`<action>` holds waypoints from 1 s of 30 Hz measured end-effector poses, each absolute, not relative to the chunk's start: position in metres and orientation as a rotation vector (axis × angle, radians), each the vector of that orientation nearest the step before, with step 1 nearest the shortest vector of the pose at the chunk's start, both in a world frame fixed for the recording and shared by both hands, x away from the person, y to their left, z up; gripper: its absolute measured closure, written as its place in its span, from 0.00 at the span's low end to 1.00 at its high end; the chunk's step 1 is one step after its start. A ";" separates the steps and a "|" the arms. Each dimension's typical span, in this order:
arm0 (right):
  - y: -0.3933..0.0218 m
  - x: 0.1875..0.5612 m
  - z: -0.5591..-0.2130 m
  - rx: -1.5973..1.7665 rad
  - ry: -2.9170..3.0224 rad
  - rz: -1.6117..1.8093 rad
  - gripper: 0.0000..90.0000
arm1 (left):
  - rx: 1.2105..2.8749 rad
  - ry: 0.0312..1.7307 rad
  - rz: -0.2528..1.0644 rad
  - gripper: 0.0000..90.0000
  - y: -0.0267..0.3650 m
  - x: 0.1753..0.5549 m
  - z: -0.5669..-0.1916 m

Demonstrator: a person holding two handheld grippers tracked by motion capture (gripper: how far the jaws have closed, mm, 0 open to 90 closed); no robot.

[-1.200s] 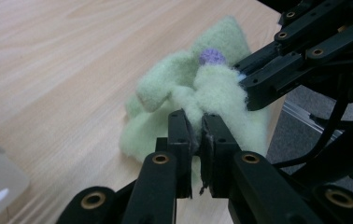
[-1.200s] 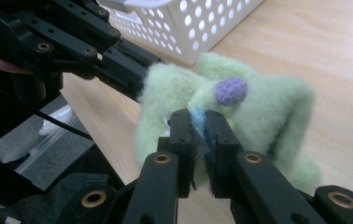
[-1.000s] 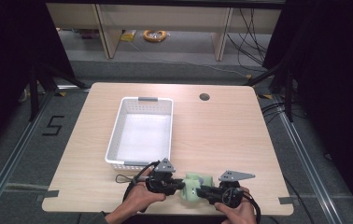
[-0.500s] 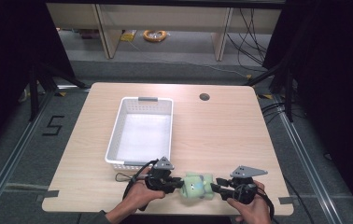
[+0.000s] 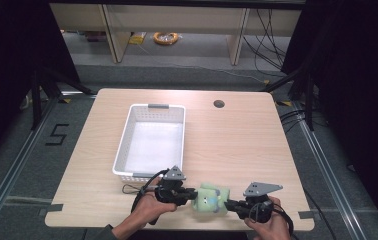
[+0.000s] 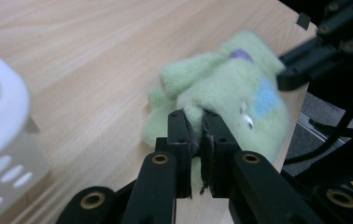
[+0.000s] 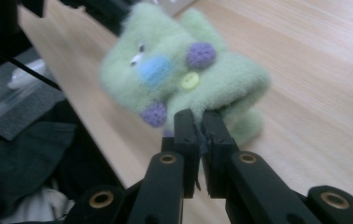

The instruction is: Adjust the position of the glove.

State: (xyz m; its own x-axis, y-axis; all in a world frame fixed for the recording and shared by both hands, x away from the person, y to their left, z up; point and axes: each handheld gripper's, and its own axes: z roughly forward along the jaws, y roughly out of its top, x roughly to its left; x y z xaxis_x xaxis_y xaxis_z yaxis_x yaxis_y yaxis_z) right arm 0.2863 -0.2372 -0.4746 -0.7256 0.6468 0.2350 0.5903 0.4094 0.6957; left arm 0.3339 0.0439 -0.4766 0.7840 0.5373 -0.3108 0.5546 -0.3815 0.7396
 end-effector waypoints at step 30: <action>-0.238 0.319 -0.494 1.364 2.525 1.166 0.50 | 1.987 1.038 -0.160 0.57 0.043 0.332 -0.502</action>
State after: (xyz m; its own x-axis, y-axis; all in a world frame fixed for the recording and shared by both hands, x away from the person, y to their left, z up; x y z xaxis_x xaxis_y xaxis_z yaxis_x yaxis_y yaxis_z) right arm 0.3186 -0.2376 -0.4938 -0.6116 0.7340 0.2953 0.7008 0.3293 0.6328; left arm 0.3316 0.0430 -0.5018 0.6448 0.6083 -0.4628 0.7197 -0.2793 0.6357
